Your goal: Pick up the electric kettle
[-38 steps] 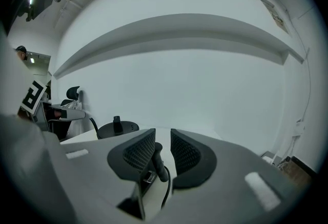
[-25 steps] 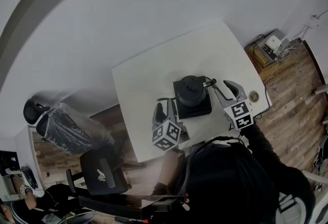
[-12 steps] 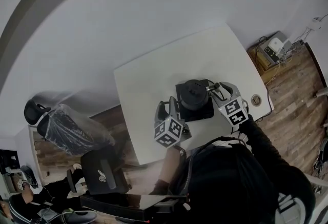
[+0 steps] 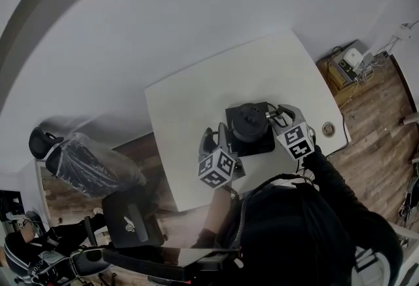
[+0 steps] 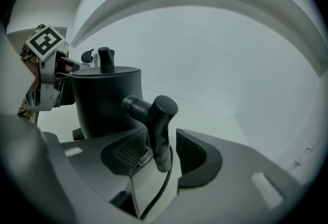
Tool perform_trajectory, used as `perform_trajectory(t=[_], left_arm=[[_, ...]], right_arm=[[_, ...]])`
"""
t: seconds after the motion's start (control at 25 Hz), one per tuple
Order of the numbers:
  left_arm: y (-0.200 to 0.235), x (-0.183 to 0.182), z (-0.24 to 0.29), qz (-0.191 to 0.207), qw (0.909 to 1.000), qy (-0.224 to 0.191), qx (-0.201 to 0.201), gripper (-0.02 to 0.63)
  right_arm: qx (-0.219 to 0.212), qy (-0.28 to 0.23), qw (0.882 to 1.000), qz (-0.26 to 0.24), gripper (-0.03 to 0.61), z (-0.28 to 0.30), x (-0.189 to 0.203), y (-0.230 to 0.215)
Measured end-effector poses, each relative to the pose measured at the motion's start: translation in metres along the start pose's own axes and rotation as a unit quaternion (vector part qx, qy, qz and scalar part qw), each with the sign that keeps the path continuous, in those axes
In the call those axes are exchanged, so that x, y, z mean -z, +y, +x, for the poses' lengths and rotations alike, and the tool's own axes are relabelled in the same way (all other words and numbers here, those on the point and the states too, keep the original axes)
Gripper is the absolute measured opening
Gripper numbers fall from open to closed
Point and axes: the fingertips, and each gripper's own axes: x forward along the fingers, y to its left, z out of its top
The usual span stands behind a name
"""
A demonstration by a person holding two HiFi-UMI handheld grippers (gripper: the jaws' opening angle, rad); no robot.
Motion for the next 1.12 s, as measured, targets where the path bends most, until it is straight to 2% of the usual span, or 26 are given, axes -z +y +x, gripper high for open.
perform_trajectory(t=[0.2,0.28,0.68,1.12], left_arm=[[-0.001,-0.002,-0.002,0.004,0.9999,-0.010,-0.004,0.206],[0.000,-0.003,-0.002,0.003,0.9999,-0.011,-0.004,0.155],[-0.009,-0.003,0.000,0.031,0.9995,-0.009,0.007,0.048],[-0.011,-0.003,0.000,0.085,0.9962,0.006,-0.018,0.032]], right_arm=[[0.012,0.005,1.000,0.006,0.158,0.000,0.004,-0.005],[0.017,0.005,1.000,0.006,0.138,0.000,0.004,-0.006],[0.024,0.012,1.000,0.003,0.103,0.002,0.003,-0.003],[0.038,0.018,0.999,0.008,0.101,0.001,0.002,-0.003]])
